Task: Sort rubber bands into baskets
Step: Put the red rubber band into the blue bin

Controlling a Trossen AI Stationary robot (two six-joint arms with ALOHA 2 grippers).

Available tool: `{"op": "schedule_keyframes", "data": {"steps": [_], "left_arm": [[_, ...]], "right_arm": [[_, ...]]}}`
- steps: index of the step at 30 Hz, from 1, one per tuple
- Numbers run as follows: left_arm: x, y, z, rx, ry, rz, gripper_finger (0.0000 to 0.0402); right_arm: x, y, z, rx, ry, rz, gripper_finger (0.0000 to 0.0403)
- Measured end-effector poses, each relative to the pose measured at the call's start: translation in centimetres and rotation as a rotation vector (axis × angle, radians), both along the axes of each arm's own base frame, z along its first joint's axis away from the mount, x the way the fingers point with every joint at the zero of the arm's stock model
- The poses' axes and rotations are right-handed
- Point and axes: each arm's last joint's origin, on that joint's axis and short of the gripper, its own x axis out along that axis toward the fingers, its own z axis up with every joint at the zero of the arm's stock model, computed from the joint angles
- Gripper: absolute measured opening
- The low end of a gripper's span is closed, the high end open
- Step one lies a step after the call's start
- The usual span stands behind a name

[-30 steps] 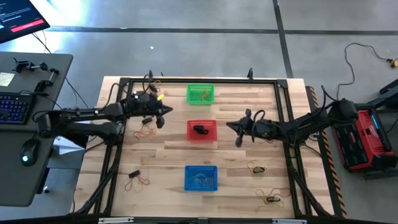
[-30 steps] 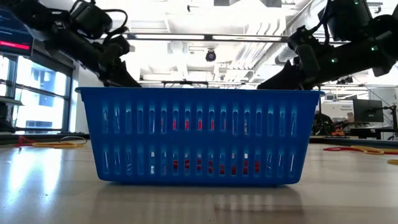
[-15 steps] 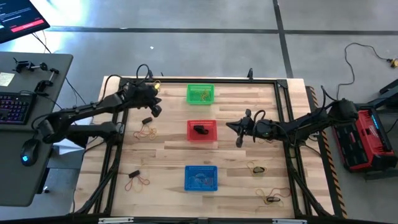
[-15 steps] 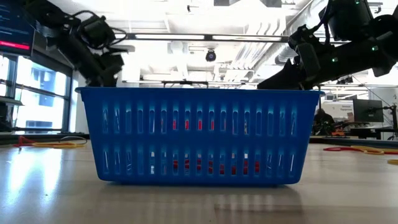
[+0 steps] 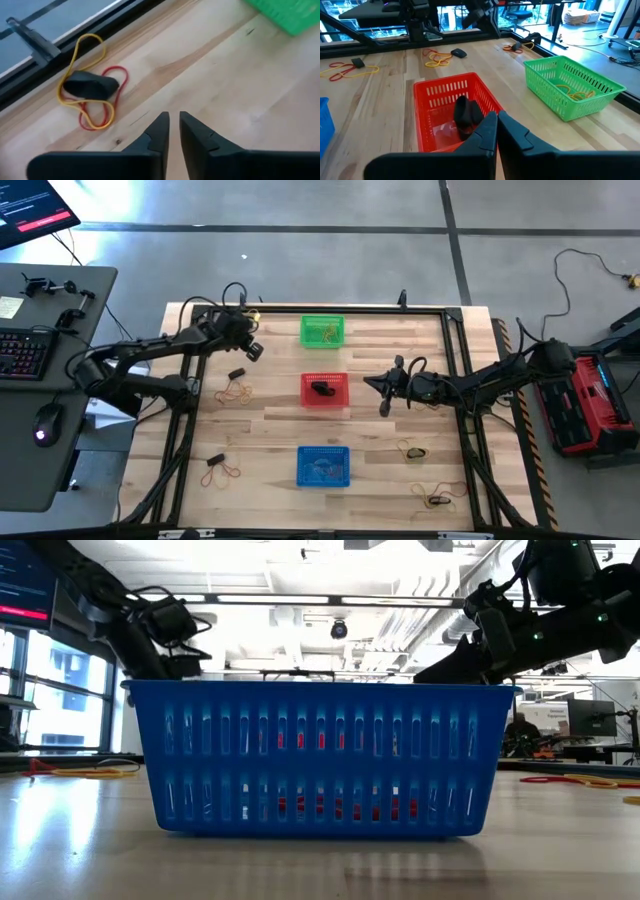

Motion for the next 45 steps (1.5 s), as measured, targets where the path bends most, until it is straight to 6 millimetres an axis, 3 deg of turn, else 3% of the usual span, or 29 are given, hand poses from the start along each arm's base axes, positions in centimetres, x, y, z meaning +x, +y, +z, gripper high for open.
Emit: {"op": "schedule_keyframes", "data": {"steps": [8,15,31,45], "left_arm": [[-0.4,0.2,-0.2,0.021,0.052,0.061,0.0089],[0.5,0.9,-0.4,0.028,0.019,-0.049,0.0091],[3.8,7.7,-0.4,-0.183,0.221,-0.139,0.0086],[2.8,11.2,-2.6,-0.231,0.352,-0.078,0.0086]], "right_arm": [[0.0,0.0,0.0,0.000,0.000,0.000,0.0000],[0.0,0.0,0.0,-0.007,0.003,0.001,0.0000],[0.0,0.0,0.0,0.001,-0.002,-0.001,0.0000],[0.0,0.0,0.0,0.010,-0.005,-0.002,0.0000]]}}
